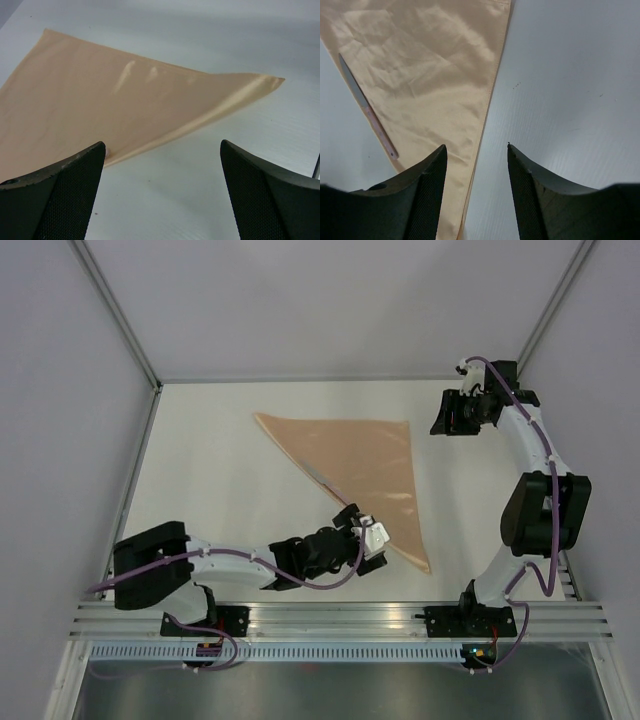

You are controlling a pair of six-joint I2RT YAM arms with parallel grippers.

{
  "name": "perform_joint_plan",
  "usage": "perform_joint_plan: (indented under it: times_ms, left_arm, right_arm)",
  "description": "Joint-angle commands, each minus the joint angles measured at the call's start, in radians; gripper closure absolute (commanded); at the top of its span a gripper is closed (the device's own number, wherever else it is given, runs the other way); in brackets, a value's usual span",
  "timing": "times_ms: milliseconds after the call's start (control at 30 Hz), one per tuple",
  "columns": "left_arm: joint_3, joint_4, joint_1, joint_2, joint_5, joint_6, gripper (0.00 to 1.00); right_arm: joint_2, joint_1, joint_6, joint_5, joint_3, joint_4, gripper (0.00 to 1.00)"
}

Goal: Fold the napkin, place the utensils inside, and roll it up
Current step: Fold the napkin at the center of the board.

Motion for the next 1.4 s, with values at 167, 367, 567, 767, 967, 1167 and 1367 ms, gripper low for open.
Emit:
perform_joint_plan:
  times_ms: [167, 367, 567, 767, 967, 1167, 1367]
  left_arm:
    - [0.044, 0.372, -0.117, 0.246, -0.029, 0.231, 0.01]
    - [0.11, 0.377, -0.161, 0.378, -0.002, 0.272, 0.01]
    - [0.191, 0.316, -0.181, 0.478, -0.021, 0.303, 0.04]
    - [0.231, 0.3, -0.194, 0.541, -0.022, 0.32, 0.07]
    - [0.272, 0.309, -0.2, 0.596, -0.032, 0.341, 0.13]
    - [0.298, 0.311, -0.2, 0.633, -0.039, 0.343, 0.27]
    - [0.308, 0.311, -0.201, 0.655, -0.044, 0.351, 0.3]
  right_arm:
    - [-0.054, -0.003, 0.014, -0.025, -0.026, 0.061, 0.43]
    - [-0.057, -0.012, 0.016, -0.028, -0.032, 0.069, 0.44]
    - [-0.053, -0.015, 0.022, -0.031, -0.028, 0.073, 0.45]
    - [-0.05, -0.017, 0.022, -0.025, -0.029, 0.081, 0.46]
    - [-0.045, -0.017, 0.023, -0.026, -0.031, 0.083, 0.47]
    - [-0.042, -0.017, 0.023, -0.026, -0.031, 0.084, 0.47]
    - [-0.039, -0.015, 0.023, -0.026, -0.032, 0.086, 0.48]
